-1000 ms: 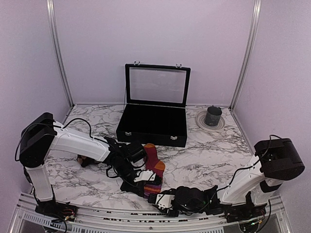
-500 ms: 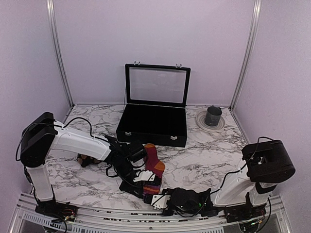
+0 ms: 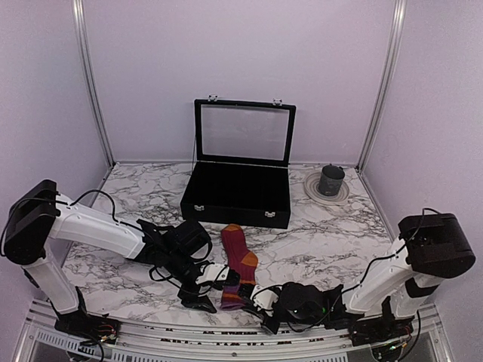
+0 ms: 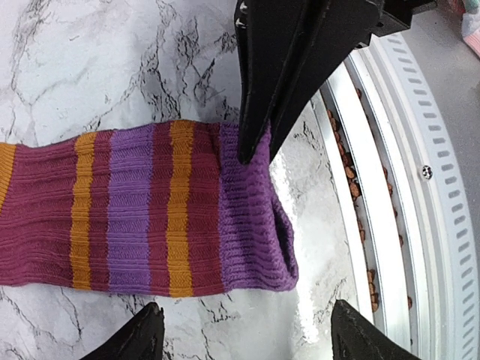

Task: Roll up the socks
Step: Roll the sock at the center of the board.

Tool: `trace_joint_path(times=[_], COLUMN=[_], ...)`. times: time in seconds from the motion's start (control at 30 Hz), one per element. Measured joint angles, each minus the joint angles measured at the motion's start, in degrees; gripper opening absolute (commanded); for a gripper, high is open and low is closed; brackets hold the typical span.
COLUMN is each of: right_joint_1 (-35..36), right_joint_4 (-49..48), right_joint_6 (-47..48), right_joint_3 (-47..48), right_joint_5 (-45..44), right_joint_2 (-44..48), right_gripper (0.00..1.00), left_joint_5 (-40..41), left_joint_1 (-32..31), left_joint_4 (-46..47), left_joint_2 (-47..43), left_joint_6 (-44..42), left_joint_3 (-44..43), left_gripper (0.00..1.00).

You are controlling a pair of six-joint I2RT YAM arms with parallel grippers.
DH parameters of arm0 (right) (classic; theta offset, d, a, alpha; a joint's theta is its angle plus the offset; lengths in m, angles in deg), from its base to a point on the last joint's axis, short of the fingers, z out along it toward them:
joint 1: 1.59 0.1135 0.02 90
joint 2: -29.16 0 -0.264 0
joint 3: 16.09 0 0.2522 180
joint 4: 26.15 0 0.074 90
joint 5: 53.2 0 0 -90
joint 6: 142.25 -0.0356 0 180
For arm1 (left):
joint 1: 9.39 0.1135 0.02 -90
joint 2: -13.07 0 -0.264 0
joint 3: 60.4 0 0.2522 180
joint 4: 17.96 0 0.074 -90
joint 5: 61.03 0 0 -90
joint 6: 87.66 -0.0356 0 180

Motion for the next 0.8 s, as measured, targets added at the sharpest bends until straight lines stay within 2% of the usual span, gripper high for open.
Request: trace_joint_path(times=[0.27, 0.43, 0.6, 0.8], right_joint_1=[-5.6, -6.3, -7.1, -9.2], right_joint_4=[8.4, 8.6, 8.3, 8.0], right_joint_6=[-11.3, -15.0, -18.4, -22.3], right_joint_3=[2.1, 3.5, 4.0, 4.0], right_joint_5=[9.7, 11.9, 13.7, 17.2], right_joint_2=[1.2, -0.2, -0.8, -0.9], right_gripper=[0.0, 0.0, 0.0, 0.0], left_joint_5=[-1.3, -2.6, -2.6, 0.6], left_joint_1=[0.0, -0.4, -1.4, -1.9], left_joint_4=[4.5, 5.9, 8.3, 12.3], left_joint_2=[-0.3, -0.8, -1.1, -1.0], left_joint_6=[1.6, 2.7, 4.7, 7.5], left_joint_3=[0.7, 1.4, 3.2, 3.7], left_gripper=[0.66, 0.61, 0.49, 0.42])
